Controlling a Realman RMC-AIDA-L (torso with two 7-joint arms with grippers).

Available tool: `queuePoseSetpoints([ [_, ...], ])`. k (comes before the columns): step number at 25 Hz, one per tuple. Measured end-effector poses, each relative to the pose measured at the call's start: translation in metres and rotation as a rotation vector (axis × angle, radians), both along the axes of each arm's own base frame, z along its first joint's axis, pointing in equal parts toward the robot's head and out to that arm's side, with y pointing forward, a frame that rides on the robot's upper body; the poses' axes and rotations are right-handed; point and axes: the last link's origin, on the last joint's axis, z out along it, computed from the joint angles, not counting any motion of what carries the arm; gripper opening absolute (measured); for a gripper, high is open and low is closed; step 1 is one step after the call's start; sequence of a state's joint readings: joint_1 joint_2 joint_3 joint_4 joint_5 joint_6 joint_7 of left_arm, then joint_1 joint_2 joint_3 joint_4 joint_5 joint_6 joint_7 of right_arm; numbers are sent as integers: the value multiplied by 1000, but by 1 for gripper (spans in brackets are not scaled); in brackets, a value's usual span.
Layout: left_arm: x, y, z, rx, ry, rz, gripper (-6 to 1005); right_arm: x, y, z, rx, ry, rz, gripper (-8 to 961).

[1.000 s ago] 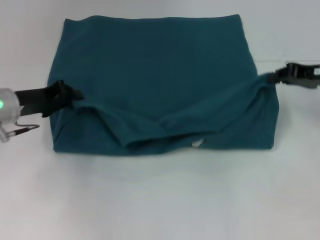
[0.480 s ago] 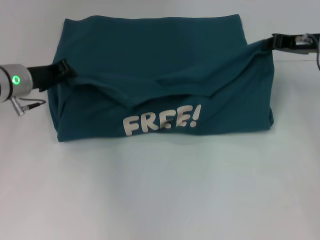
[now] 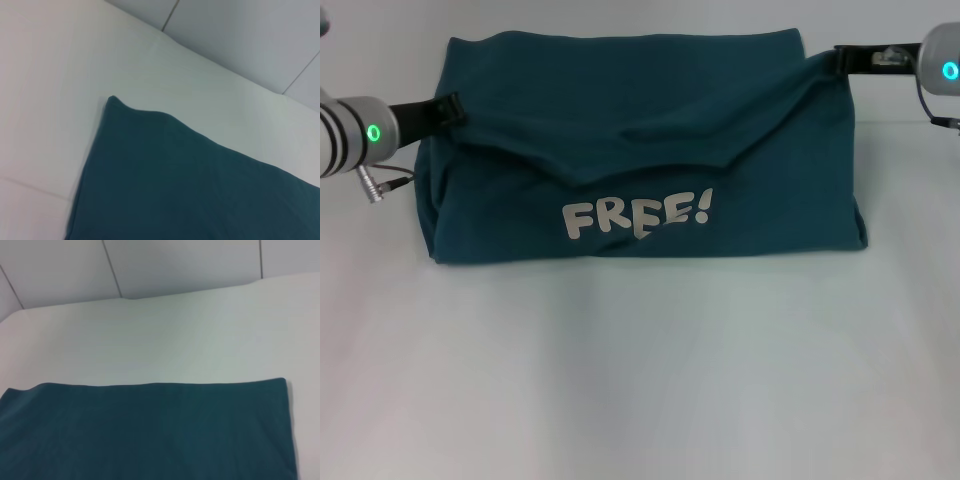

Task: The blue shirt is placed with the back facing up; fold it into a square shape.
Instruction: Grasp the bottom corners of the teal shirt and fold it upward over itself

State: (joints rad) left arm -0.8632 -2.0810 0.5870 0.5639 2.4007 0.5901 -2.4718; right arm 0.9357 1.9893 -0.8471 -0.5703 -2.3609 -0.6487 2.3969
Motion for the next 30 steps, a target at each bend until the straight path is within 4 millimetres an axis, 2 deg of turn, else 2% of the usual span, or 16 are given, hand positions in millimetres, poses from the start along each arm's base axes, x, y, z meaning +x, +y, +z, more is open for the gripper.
queuePoseSetpoints([
  [7,10,8,2,16,38,-27,66,-16,7,-5,-3,-28,37,63],
  [16,7,7,-5,18,84,-25,76,-6,4,-19,-34,-89,12,64],
  [29,13,8,-15,3,87,-27,89,-8,4,-21,-59,-127,28,65],
  [30,13,8,-14,7,78,-20,108,-8,4,-20,-53,-126,26,101],
])
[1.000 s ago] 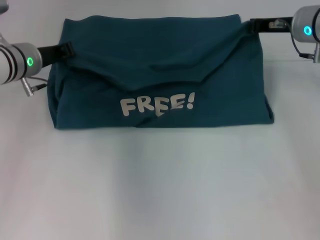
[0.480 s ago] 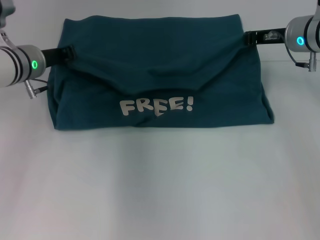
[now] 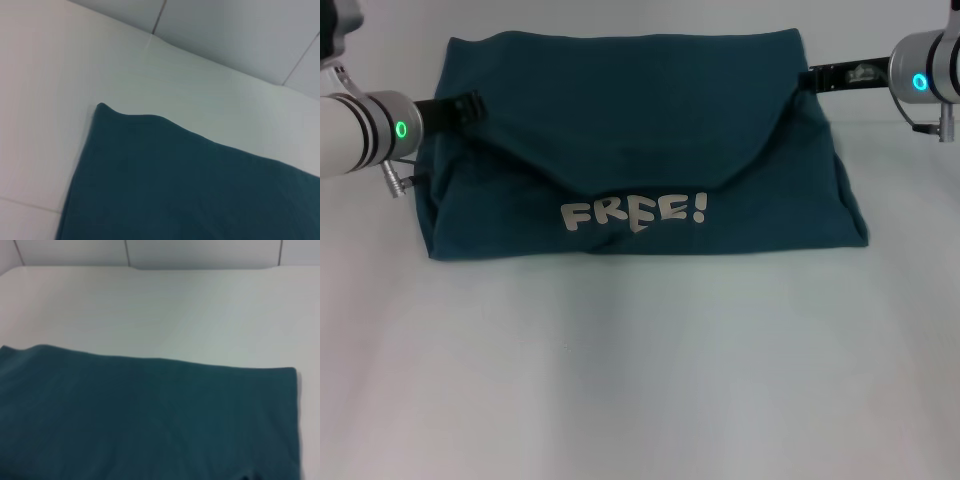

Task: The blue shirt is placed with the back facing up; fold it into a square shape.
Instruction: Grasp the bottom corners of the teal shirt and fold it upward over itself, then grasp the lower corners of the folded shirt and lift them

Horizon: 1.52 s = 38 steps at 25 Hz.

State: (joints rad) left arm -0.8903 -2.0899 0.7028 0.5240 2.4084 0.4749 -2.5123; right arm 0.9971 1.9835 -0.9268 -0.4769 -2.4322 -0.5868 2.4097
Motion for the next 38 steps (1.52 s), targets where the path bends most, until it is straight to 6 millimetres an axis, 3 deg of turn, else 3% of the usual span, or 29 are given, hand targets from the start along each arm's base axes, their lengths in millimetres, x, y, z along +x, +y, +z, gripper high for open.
queuePoseSetpoints([
  [6,-14,-7,14,75,-90,71,221,9,-2,18,8,67,-35,337],
  [10,-33,-28,24,143,-188,124,296,25,-23,28,-47,213,-69,537],
  [18,-53,-79,33,20,-383,26,631,75,-114,36,-188,639,-15,784],
  [19,-58,-91,34,-12,-399,-22,666,85,-136,38,-211,714,9,806],
  [20,-58,-91,34,-12,-399,-22,702,85,-136,38,-211,714,9,828],
  [24,-73,-113,34,-9,-359,-117,835,100,-175,40,-241,824,60,915],
  [26,-80,-119,31,-19,-315,-135,900,106,-189,39,-246,853,71,915],
  [29,-86,-123,25,-47,-245,-170,892,113,-199,39,-239,866,67,915],
  [38,-90,-117,-4,-69,-165,-137,868,117,-199,40,-213,868,65,915],
])
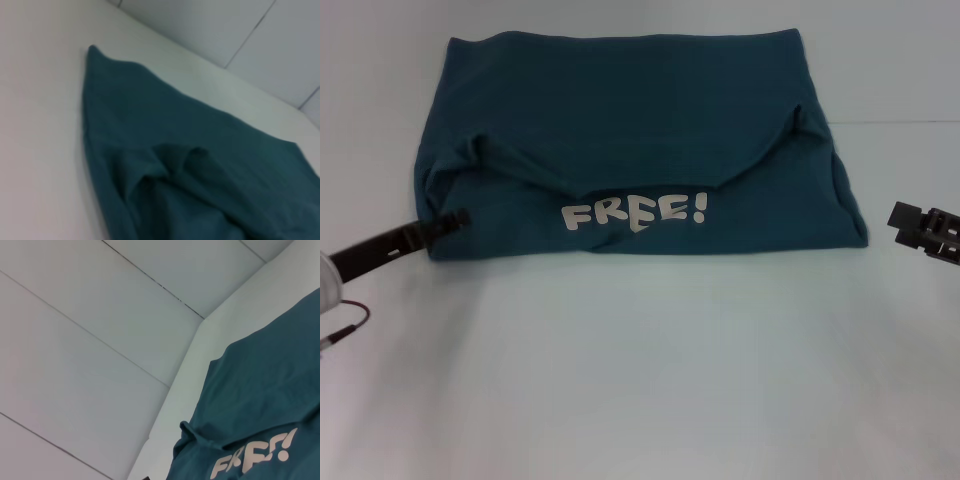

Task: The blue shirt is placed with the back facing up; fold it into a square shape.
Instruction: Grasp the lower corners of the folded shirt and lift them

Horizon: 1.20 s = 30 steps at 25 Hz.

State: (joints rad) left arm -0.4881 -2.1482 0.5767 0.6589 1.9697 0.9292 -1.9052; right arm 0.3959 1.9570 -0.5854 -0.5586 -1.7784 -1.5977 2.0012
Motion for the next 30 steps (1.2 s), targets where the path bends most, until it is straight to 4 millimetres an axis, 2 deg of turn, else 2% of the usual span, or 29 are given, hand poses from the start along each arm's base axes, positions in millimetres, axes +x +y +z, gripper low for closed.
queuePoseSetpoints([
  [8,-3,4,-17,-10,-25,74,846,4,-2,3,15,4,-17,915],
  [21,4,8,-24,-30,-31,67,811,6,-4,4,19,6,-23,916],
  [30,0,7,-20,-16,-46,98,626,6,-4,5,22,13,-26,916],
])
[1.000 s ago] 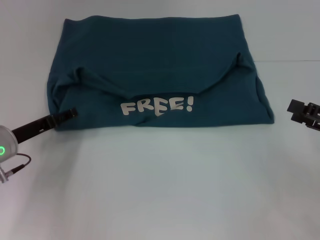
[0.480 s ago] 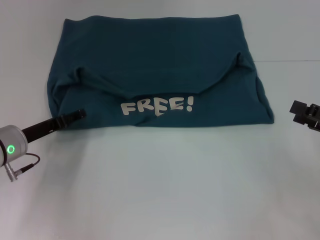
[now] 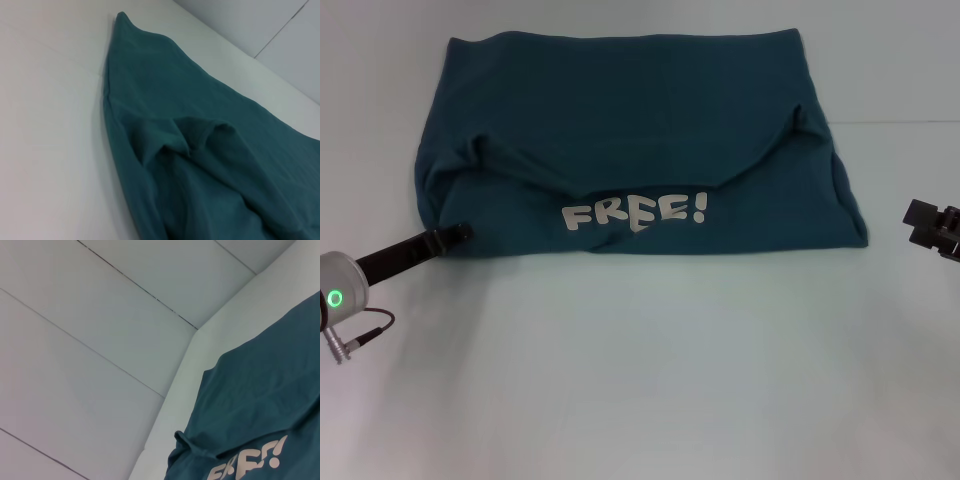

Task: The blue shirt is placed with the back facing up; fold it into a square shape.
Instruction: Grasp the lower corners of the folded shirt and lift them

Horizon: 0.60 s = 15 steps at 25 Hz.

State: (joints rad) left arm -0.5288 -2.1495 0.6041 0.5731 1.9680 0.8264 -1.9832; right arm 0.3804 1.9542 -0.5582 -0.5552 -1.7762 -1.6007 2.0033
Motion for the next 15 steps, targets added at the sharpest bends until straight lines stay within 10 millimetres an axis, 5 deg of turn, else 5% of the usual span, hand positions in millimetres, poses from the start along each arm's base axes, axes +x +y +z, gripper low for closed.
queuePoseSetpoints([
  [15,12,6,10,-11,-55,-30,88,10,13,10,-61,-93,-78,916],
])
